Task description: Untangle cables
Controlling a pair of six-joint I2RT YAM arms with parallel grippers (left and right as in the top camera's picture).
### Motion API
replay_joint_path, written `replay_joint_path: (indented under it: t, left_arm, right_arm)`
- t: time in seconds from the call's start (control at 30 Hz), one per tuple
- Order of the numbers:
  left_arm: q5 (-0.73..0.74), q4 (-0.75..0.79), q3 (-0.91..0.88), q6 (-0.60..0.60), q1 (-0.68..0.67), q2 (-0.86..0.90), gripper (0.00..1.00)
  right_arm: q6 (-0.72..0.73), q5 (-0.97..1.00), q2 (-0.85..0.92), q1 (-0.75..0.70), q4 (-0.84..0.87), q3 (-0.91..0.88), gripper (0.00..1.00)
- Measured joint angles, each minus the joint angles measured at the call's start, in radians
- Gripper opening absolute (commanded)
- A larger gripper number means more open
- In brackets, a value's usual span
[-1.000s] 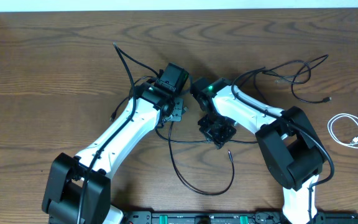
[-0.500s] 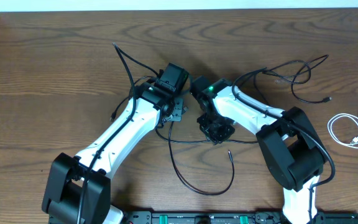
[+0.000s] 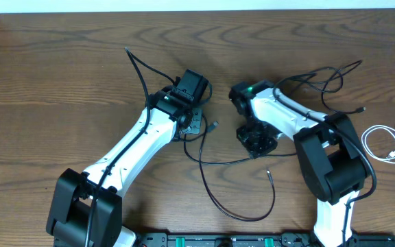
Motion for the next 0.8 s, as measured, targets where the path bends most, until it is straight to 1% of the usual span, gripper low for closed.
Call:
replay_joint_path:
  t: [0.2, 0.23, 0.27, 0.4, 0.43, 0.47, 0.5, 0.53, 0.57, 0.7, 0.8]
  left_arm:
    - [0.0, 0.0, 0.0, 0.0, 0.0, 0.0, 0.15]
    - [0.0, 0.0, 0.0, 0.0, 0.0, 0.0, 0.17]
    - [0.0, 0.0, 0.0, 0.0, 0.0, 0.0, 0.22]
    - [0.0, 0.0, 0.0, -0.002, 0.0, 0.0, 0.26]
    - [0.0, 0.0, 0.0, -0.001, 0.0, 0.0, 0.26]
    - [-0.001, 0.0, 0.0, 0.0, 0.0, 0.0, 0.27]
    - [-0.001, 0.001, 0.0, 0.0, 0.0, 0.0, 0.27]
    - [-0.001, 0.002, 0.0, 0.0, 0.0, 0.0, 0.27]
    - [-0.001, 0.002, 0.0, 0.0, 0.0, 0.0, 0.27]
    - [-0.001, 0.002, 0.0, 0.0, 0.0, 0.0, 0.27]
    - [-0.001, 0.003, 0.0, 0.0, 0.0, 0.0, 0.28]
  right_arm:
    - [-0.066, 0.028, 0.0, -0.031, 0.001, 0.0, 0.01]
    - [-0.081, 0.029, 0.0, -0.037, 0.002, 0.0, 0.01]
    - [-0.102, 0.029, 0.0, -0.046, 0.002, 0.0, 0.01]
    - [-0.178, -0.014, 0.0, -0.078, -0.011, 0.0, 0.02]
    - [-0.192, -0.037, 0.0, -0.084, -0.02, 0.0, 0.04]
    - [-0.204, -0.06, 0.0, -0.085, -0.029, 0.0, 0.13]
    - [-0.215, -0.088, 0.0, -0.084, -0.039, 0.0, 0.4]
    - [-0.223, -0.103, 0.0, -0.083, -0.049, 0.0, 0.49]
    - [-0.227, -0.113, 0.0, -0.082, -0.058, 0.0, 0.5]
    - [-0.24, -0.126, 0.0, -0.069, -0.093, -0.001, 0.46]
    - [-0.216, -0.081, 0.0, -0.049, -0.088, -0.016, 0.44]
